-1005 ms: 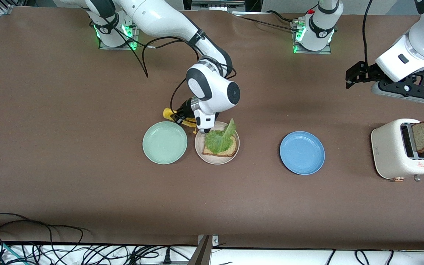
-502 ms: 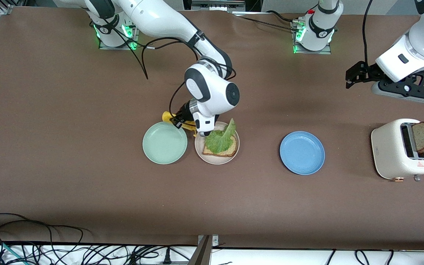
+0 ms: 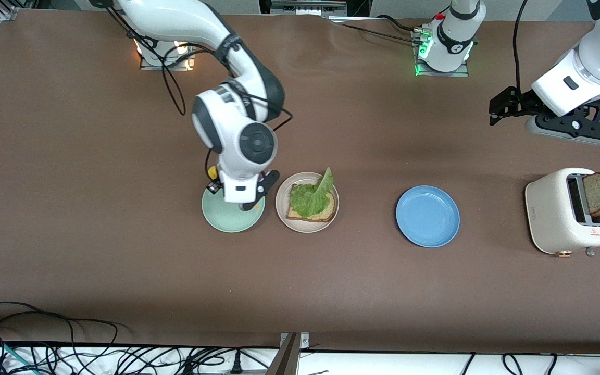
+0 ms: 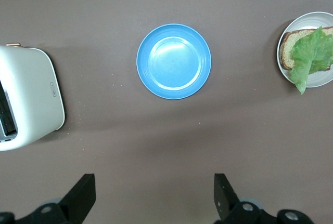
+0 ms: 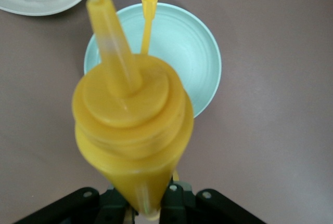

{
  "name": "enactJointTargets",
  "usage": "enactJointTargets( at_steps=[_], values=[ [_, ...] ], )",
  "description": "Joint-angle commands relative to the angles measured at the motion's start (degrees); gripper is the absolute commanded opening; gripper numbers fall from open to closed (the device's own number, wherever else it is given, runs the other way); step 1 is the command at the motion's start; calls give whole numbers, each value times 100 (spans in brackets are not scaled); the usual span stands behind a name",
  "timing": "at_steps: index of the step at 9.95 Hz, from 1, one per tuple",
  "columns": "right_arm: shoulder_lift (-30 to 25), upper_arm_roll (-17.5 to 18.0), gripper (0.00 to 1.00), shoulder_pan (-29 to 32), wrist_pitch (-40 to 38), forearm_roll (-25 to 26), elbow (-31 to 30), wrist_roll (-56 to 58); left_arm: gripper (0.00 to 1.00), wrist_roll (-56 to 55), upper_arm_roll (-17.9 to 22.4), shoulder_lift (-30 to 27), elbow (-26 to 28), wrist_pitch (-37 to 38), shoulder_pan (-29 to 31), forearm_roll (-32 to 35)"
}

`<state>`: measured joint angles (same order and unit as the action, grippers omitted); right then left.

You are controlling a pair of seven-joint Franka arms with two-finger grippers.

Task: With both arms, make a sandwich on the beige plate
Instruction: 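Carry the mustard bottle back beside the mint plate and lower it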

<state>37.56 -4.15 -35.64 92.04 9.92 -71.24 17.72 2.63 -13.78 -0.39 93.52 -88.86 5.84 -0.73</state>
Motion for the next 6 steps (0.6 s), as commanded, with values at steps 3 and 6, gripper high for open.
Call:
enactJointTargets(
  at_steps=[3,6],
  values=[
    [-1652,133,4,1047,1077,-1086,-1951,1457,100,-25,25,-5,0,-26,40,-77],
    [-2077,133,4,1769,1876,-1677,-2717,3459,100,-25,33,4,-27,-26,40,-77]
  ],
)
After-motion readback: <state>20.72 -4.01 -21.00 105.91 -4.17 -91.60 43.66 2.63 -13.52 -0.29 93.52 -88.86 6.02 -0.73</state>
